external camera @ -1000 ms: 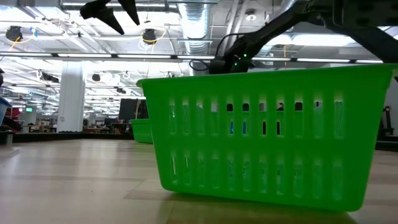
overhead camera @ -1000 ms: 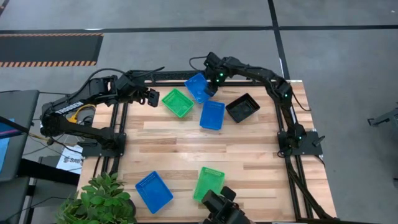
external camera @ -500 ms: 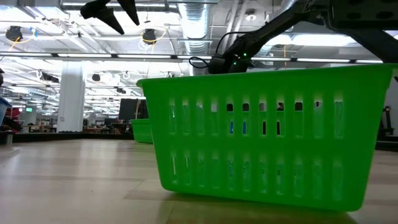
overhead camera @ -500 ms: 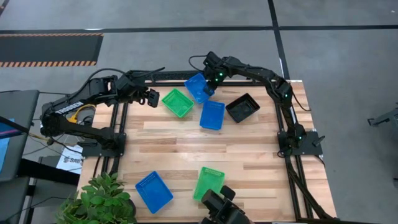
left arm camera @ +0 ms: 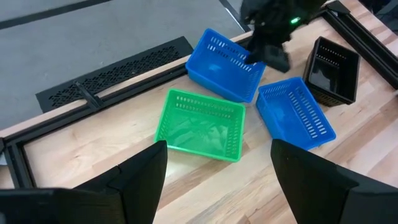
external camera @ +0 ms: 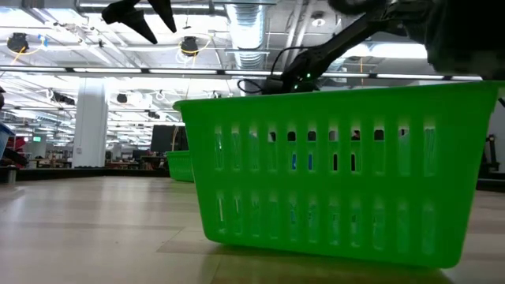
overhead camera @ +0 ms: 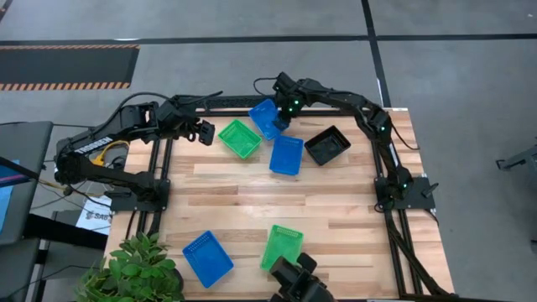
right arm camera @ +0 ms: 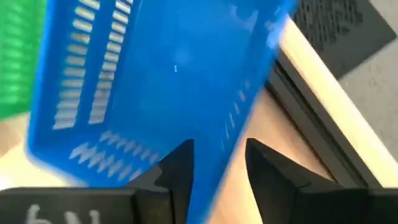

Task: Stack baskets by color
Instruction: Stack the top blue bin on the middle blue bin

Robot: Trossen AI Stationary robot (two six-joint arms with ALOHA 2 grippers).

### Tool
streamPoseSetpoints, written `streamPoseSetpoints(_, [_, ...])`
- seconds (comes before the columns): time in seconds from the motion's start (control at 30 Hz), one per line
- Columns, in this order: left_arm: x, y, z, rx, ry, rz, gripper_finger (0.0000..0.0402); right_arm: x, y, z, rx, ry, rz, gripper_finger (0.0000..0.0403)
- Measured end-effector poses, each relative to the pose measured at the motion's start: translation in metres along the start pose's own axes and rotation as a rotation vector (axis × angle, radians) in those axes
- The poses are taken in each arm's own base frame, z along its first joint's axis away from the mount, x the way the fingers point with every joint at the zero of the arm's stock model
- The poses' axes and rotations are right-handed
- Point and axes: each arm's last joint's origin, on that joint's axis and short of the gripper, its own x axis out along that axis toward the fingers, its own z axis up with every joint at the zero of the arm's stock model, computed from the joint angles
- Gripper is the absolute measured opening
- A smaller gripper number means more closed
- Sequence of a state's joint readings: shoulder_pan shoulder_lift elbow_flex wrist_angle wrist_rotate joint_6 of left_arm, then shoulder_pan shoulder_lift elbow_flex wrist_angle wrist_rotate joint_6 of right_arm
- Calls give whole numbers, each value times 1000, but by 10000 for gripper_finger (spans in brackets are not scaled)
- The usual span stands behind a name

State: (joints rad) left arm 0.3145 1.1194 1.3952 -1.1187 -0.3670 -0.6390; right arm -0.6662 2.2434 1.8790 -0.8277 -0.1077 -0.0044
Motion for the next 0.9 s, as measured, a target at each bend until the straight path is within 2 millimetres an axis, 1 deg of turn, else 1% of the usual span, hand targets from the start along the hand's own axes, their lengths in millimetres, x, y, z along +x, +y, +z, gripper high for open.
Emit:
streamPoseSetpoints(0.1, [0, 0, 0, 6, 2, -3, 274, 6, 1, -5, -6, 46, -5, 173])
streamPoseSetpoints(0.17, [0, 0, 0, 7, 2, -3, 274, 8, 3, -3, -16, 31, -6, 161])
streamPoseSetpoints(0.23, [0, 0, 0, 6, 1, -3, 274, 7, 3, -4, -15, 46, -15, 132])
streamPoseSetpoints(0.3, [0, 0, 0, 10, 1, -3, 274, 7, 3, -4, -8, 42, -26, 87])
streamPoseSetpoints(0.37, [0, 0, 0, 10, 1, -3, 274, 7, 3, -4, 3, 43, -26, 34])
streamPoseSetpoints(0.4, [0, 0, 0, 11, 0, -3, 274, 7, 3, -4, 4, 41, -24, 19])
streamPoseSetpoints(0.57, [0, 0, 0, 31, 0, -2, 274, 4, 0, -2, 50, 33, -26, 11])
streamPoseSetpoints(0.63, [0, 0, 0, 41, 0, -2, 274, -7, -2, 4, 67, -1, -15, 9])
streamPoseSetpoints(0.7, [0, 0, 0, 53, -1, -2, 274, -25, -4, 13, 89, -65, -9, 9])
streamPoseSetpoints(0.8, [0, 0, 0, 59, -1, -2, 274, -58, -7, 20, 125, -134, -1, 7])
streamPoseSetpoints(0.9, [0, 0, 0, 59, 0, -3, 274, -102, -10, 18, 197, -191, 41, 6])
